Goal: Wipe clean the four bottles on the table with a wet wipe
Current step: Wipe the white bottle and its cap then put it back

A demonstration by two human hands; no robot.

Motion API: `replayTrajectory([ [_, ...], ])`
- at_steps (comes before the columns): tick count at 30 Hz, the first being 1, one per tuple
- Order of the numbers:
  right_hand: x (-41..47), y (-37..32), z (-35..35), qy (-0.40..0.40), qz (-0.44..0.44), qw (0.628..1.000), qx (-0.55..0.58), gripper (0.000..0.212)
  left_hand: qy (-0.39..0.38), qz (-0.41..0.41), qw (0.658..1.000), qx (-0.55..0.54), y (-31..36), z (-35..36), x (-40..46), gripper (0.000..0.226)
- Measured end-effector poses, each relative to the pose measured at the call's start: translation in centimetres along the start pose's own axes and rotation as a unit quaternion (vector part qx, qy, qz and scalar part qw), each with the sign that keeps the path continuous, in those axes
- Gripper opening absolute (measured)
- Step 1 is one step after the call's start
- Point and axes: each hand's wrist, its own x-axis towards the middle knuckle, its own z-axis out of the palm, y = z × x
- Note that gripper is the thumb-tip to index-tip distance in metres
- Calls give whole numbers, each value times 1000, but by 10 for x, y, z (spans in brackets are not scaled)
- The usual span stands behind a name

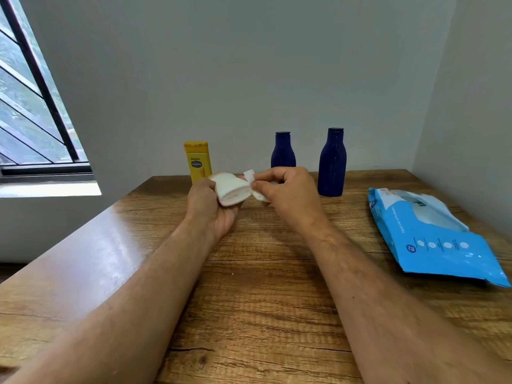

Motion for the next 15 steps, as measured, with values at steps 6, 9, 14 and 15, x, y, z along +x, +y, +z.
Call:
replayTrajectory([
  [6, 1, 4, 7, 45, 57, 994, 84, 12, -1, 37, 999, 10, -6, 0, 5, 40],
  [9, 0, 4, 16, 30, 83, 990, 112, 10, 22, 83, 996, 8, -8, 3, 6, 46],
  [14, -1, -3, 23, 8, 165, 950, 264, 14, 16, 97, 995, 3, -12, 6, 5, 44],
  [15, -1, -4, 22, -2, 187, 935, 302, 17, 14, 96, 995, 8, -12, 5, 5, 43],
])
